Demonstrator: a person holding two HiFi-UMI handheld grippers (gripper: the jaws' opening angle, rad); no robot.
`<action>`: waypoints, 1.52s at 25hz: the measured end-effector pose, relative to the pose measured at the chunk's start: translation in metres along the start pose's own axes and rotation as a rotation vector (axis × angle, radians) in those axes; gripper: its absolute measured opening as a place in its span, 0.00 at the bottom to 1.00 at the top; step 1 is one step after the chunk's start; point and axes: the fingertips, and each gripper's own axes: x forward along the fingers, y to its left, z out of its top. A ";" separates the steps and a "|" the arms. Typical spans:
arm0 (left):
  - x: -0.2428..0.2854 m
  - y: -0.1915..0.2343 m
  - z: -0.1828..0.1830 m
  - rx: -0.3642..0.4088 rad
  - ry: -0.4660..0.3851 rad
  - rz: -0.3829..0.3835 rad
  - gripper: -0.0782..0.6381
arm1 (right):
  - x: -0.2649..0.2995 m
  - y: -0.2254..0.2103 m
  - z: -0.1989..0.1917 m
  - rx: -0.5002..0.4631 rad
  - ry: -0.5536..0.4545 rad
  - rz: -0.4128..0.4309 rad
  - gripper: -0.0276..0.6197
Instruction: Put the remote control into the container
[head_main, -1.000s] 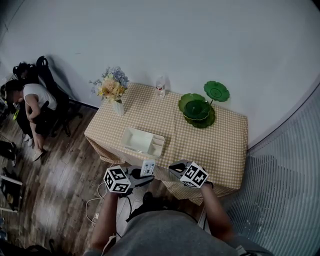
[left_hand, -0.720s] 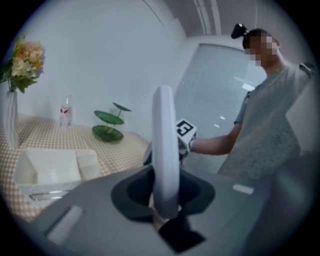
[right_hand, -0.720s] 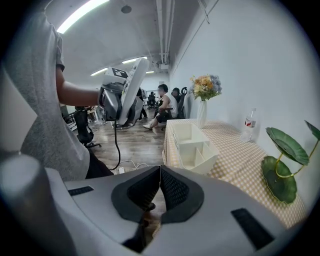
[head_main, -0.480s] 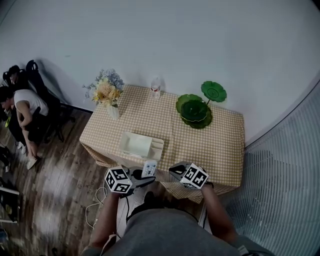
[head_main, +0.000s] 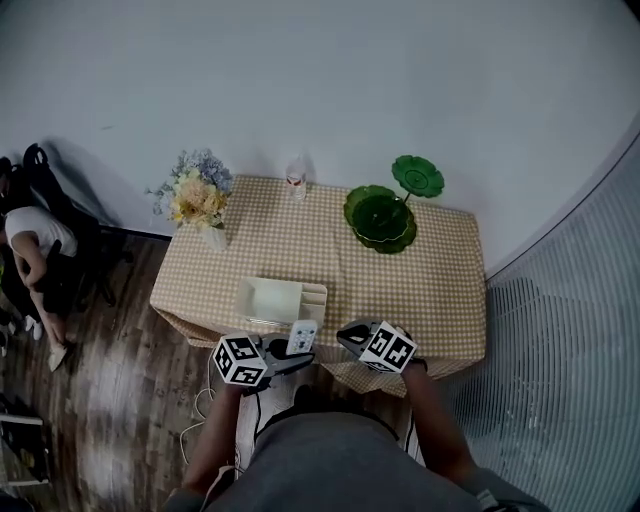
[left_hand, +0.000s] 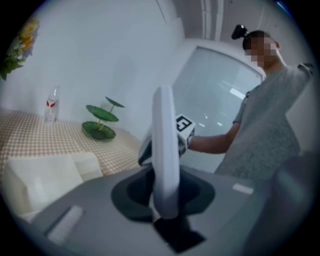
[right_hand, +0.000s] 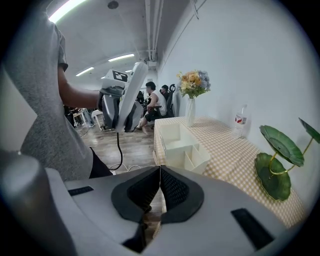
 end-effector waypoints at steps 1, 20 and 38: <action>-0.001 0.002 -0.002 -0.003 0.002 -0.014 0.23 | 0.002 -0.001 0.002 0.006 0.000 -0.006 0.07; -0.019 0.040 -0.028 -0.018 0.089 -0.099 0.23 | 0.029 -0.007 -0.011 0.092 0.052 -0.051 0.07; -0.025 0.068 -0.035 0.048 0.232 -0.041 0.23 | 0.037 -0.016 -0.006 0.053 0.062 0.017 0.07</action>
